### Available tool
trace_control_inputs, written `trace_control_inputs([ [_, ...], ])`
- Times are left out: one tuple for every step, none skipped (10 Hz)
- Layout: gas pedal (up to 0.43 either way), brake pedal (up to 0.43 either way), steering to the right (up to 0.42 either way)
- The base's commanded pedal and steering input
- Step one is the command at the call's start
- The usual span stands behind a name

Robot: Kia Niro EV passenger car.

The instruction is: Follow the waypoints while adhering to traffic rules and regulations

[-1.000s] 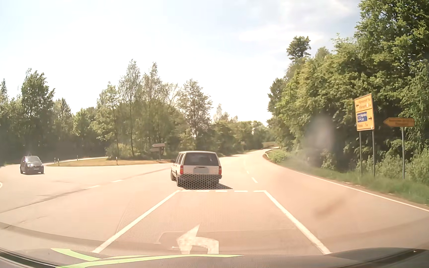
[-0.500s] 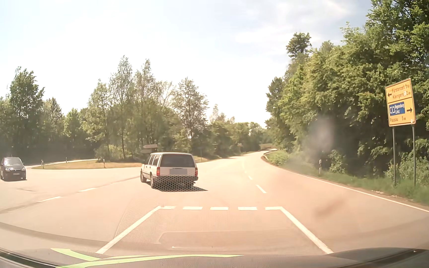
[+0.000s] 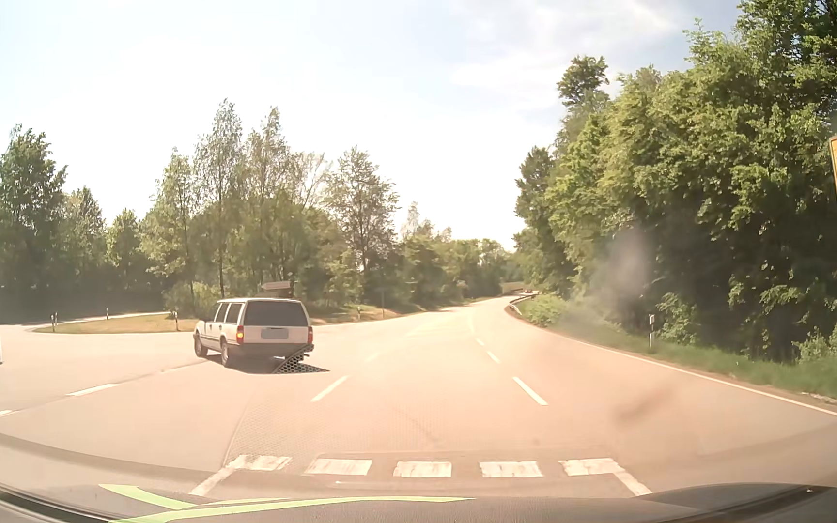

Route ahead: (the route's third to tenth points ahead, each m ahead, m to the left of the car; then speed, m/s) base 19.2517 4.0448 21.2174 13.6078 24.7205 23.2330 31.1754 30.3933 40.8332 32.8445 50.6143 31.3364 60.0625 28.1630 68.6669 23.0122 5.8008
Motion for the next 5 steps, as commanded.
trace_control_inputs([
  [0.000,0.000,0.015],
  [0.000,0.000,0.007],
  [0.000,0.000,-0.004],
  [0.000,0.000,-0.015],
  [0.000,0.000,-0.032],
])
